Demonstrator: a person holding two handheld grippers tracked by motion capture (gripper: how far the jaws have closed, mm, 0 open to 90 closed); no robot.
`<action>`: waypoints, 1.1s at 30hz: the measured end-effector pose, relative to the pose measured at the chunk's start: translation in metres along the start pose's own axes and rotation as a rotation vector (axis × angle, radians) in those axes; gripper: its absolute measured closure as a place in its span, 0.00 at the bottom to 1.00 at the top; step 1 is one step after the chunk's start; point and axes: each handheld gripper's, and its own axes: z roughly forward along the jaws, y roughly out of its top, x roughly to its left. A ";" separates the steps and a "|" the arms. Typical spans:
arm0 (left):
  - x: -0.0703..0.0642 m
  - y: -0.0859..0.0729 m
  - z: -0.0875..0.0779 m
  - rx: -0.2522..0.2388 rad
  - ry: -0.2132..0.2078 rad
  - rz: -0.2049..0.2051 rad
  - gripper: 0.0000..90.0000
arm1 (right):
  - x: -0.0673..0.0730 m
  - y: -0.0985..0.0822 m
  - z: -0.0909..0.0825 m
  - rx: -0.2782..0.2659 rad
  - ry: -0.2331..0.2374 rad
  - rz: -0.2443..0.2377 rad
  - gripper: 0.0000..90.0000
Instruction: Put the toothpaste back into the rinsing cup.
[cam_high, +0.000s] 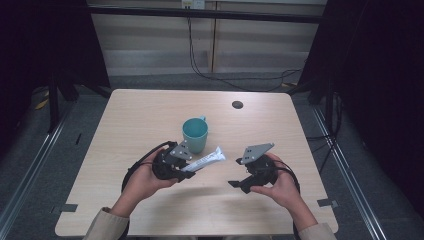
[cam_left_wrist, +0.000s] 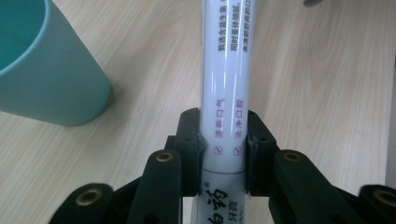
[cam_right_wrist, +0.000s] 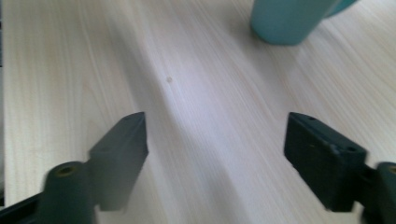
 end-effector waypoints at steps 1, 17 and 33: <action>0.000 0.000 0.000 -0.007 0.001 -0.009 0.80 | 0.000 -0.003 0.001 0.002 -0.004 0.010 0.21; 0.009 0.002 -0.003 -0.132 0.068 -0.085 0.81 | 0.003 -0.057 0.007 0.050 -0.048 0.136 0.16; 0.024 -0.001 -0.014 -0.277 0.162 -0.195 0.82 | 0.007 -0.080 0.016 0.052 -0.061 0.183 0.16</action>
